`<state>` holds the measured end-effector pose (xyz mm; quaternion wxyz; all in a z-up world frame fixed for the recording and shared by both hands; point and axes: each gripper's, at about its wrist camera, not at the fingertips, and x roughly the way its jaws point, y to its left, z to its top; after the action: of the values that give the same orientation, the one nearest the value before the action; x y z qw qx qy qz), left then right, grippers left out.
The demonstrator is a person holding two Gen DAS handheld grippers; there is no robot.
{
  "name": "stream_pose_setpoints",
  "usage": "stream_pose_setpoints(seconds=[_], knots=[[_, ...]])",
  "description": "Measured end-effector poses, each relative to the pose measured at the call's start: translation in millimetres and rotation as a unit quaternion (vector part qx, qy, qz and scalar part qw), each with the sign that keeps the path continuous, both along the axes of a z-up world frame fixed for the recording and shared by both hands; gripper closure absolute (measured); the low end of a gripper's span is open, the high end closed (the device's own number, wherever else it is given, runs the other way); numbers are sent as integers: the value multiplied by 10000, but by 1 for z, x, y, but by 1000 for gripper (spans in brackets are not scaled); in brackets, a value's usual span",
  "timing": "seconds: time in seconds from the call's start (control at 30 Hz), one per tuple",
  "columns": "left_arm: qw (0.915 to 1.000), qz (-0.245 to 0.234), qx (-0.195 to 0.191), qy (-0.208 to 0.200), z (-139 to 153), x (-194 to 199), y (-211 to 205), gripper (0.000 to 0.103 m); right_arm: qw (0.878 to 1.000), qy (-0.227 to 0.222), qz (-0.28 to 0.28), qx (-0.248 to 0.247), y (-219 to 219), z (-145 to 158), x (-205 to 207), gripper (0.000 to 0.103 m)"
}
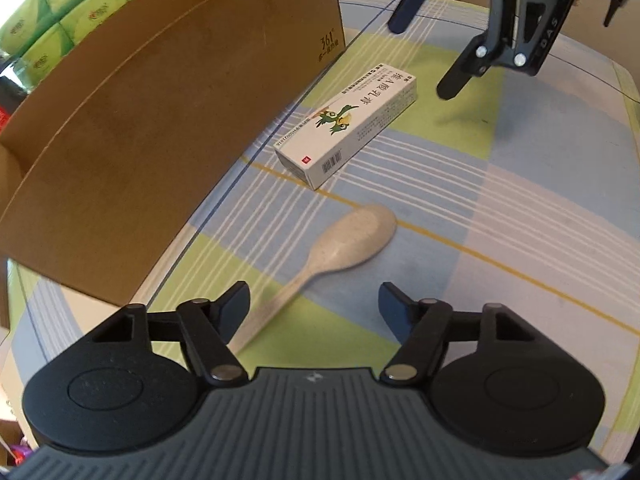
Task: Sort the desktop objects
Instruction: 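Grasp the white spoon handle with the left tool while the right tool grasps the ointment box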
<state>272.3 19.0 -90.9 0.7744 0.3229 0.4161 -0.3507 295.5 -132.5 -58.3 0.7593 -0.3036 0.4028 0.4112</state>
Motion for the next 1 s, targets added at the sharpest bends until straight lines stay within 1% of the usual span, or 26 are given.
stream_pose_setpoints(seconds=[0.13, 0.2, 0.27, 0.3, 0.33, 0.37, 0.47, 0.53, 0.63, 0.7, 0.77, 0.83, 0.93, 1.0], knots=[[9999, -80, -60, 51, -2, 12, 0, 43, 9999, 35, 118, -23, 11, -8, 11, 31], [9998, -112, -94, 105, -2, 16, -1, 48, 9998, 82, 158, -13, 17, -10, 16, 31], [9996, -152, -142, 191, -1, 19, -1, 57, 9997, 130, 227, -25, 23, -12, 19, 33], [9994, -175, -160, 236, -1, 20, -2, 59, 9996, 130, 255, -48, 26, -14, 20, 37], [9992, -202, -182, 286, -1, 20, -2, 66, 9995, 138, 271, -72, 29, -15, 21, 39], [9991, -214, -190, 313, 0, 20, -2, 72, 9995, 159, 275, -87, 31, -16, 22, 44], [9991, -173, -138, 349, 1, 20, -4, 81, 9995, 180, 190, -154, 37, -18, 22, 58], [9992, -111, -74, 367, 1, 17, -5, 84, 9996, 203, 141, -150, 38, -17, 19, 61], [9989, 172, -74, 440, 3, 11, -6, 89, 9995, 223, -72, -198, 37, -15, 11, 66], [9975, 551, -50, 442, 3, 5, -7, 91, 9985, 339, -410, -161, 33, -14, 6, 68], [9945, 892, -88, 539, 6, -3, -8, 92, 9964, 483, -691, -110, 28, -12, -3, 68], [9879, 1332, -243, 749, 8, -9, -8, 93, 9924, 580, -1079, -102, 24, -9, -15, 68], [9744, 1931, -461, 1058, 10, -19, -10, 94, 9824, 732, -1714, -112, 13, -5, -33, 68], [9692, 2120, -519, 1141, 11, -29, -14, 94, 9765, 822, -1994, -33, 5, -3, -47, 68]])
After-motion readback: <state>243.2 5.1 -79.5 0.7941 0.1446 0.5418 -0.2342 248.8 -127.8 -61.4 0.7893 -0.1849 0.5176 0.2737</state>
